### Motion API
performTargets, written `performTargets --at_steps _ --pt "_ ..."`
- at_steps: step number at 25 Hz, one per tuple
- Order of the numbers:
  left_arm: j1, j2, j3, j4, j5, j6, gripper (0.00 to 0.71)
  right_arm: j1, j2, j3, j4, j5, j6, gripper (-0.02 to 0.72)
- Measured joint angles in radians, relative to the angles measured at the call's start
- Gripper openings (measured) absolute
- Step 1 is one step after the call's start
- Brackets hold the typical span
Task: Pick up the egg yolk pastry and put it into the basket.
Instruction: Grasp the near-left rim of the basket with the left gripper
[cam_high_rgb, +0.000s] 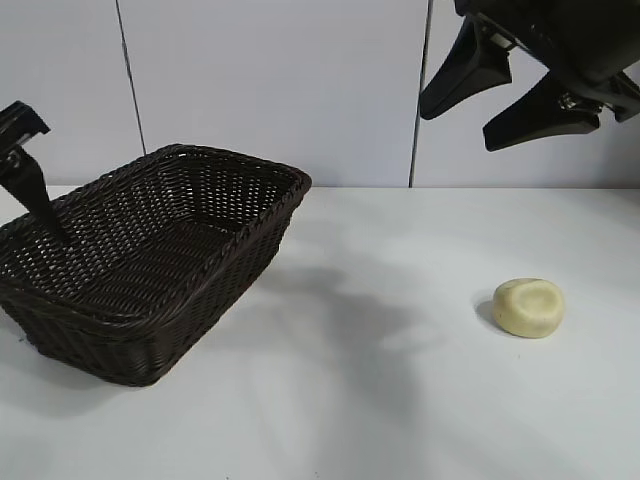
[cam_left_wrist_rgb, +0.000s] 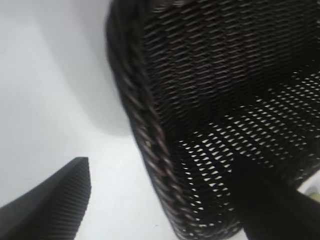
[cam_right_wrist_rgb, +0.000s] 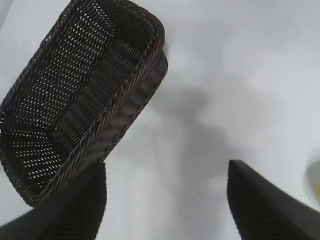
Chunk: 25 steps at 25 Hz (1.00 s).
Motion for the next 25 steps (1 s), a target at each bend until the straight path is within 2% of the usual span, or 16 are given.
performTargets --at_steps 7,13,15,17,21,22,25 --pt "0.0 0.111 0.0 0.0 -0.045 0.001 0.56 0.0 0.0 0.0 0.0 -0.001 0.0 0.496" --pt "0.0 0.128 0.0 0.0 -0.072 0.009 0.552 0.0 0.0 0.0 0.0 -0.002 0.0 0.496" --pt "0.0 0.129 0.0 0.0 -0.073 0.009 0.495 0.0 0.0 0.0 0.0 -0.003 0.0 0.496" --pt "0.0 0.13 0.0 0.0 -0.074 0.009 0.396 0.0 0.0 0.0 0.0 -0.006 0.0 0.496" --pt "0.0 0.13 -0.001 -0.013 -0.09 0.005 0.136 0.0 0.0 0.0 0.0 -0.03 0.0 0.496" --pt "0.0 0.13 -0.002 -0.02 -0.095 -0.001 0.107 0.0 0.0 0.0 0.0 -0.034 0.0 0.496" --pt "-0.001 0.13 -0.004 -0.013 -0.086 0.008 0.098 0.0 0.0 0.0 0.0 -0.054 0.0 0.496"
